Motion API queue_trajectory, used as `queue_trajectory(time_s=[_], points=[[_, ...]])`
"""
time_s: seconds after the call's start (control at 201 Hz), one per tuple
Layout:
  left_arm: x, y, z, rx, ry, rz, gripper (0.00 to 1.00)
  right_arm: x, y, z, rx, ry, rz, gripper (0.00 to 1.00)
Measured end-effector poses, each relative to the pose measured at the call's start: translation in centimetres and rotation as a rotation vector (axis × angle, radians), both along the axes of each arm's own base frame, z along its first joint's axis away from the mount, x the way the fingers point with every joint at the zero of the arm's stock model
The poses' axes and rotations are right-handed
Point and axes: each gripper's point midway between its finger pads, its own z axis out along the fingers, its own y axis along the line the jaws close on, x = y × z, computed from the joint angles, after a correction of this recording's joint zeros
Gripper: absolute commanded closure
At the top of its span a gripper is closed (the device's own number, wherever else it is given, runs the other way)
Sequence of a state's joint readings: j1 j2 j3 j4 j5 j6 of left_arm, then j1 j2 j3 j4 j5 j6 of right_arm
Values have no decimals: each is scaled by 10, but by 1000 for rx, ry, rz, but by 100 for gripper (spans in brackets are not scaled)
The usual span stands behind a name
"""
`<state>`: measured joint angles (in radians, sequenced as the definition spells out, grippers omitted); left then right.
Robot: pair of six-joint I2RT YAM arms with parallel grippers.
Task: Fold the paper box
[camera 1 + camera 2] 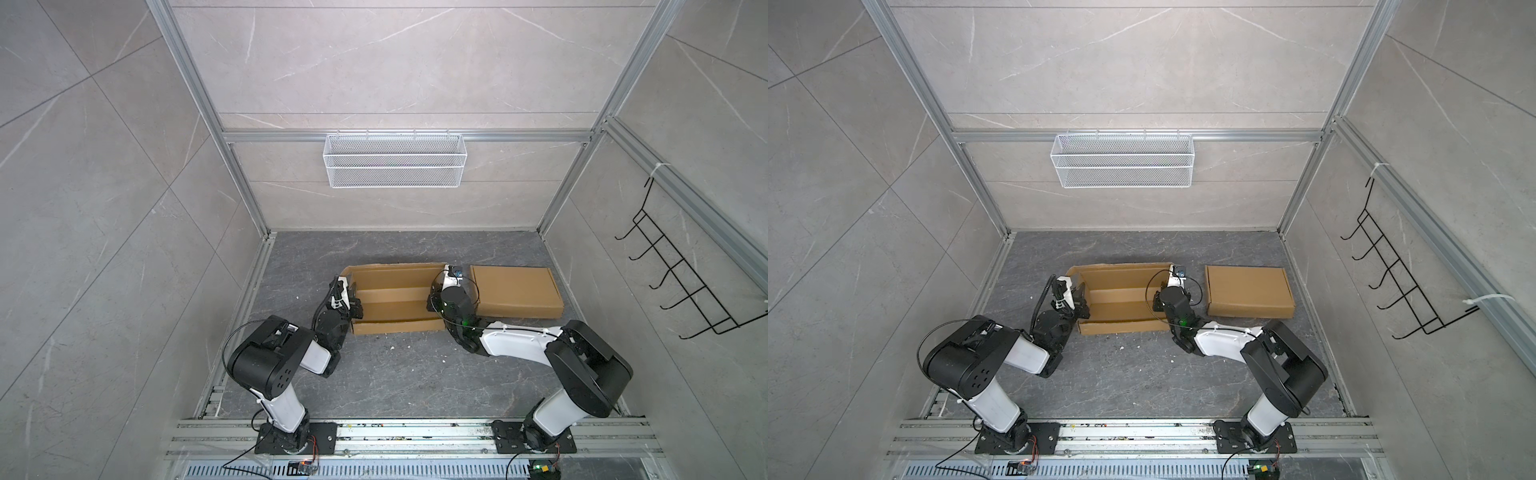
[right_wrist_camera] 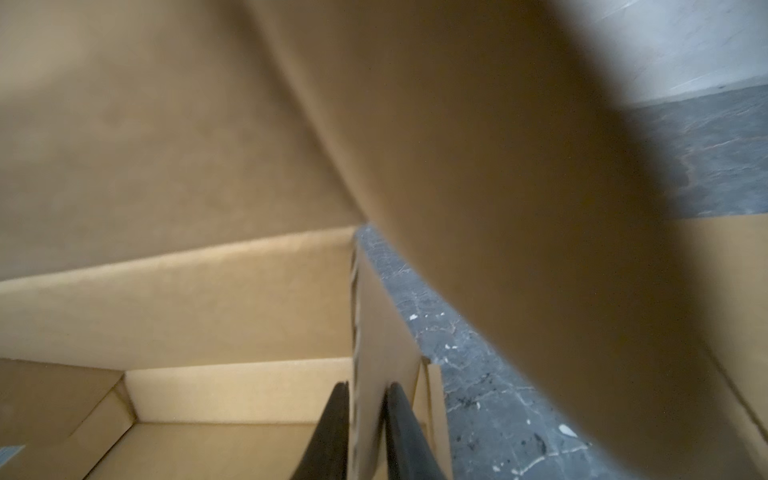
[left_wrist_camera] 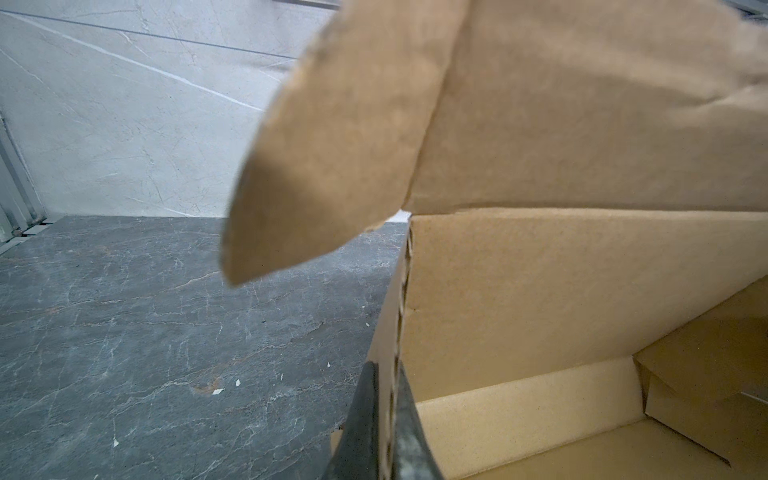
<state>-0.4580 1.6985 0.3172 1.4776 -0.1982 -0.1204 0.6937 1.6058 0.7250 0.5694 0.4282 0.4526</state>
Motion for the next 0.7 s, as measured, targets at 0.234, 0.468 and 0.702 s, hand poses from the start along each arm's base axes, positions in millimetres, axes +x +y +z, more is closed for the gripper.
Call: queue_trajectory(time_s=[0.234, 0.468, 0.702], points=[[-6, -6, 0, 32, -13, -37, 100, -16, -8, 3, 23, 52, 67, 61], [-10, -13, 0, 64, -25, -77, 100, -28, -32, 6, 53, 105, 117, 44], [-11, -15, 0, 78, -30, -86, 100, -45, -45, 21, 73, 120, 189, 28]])
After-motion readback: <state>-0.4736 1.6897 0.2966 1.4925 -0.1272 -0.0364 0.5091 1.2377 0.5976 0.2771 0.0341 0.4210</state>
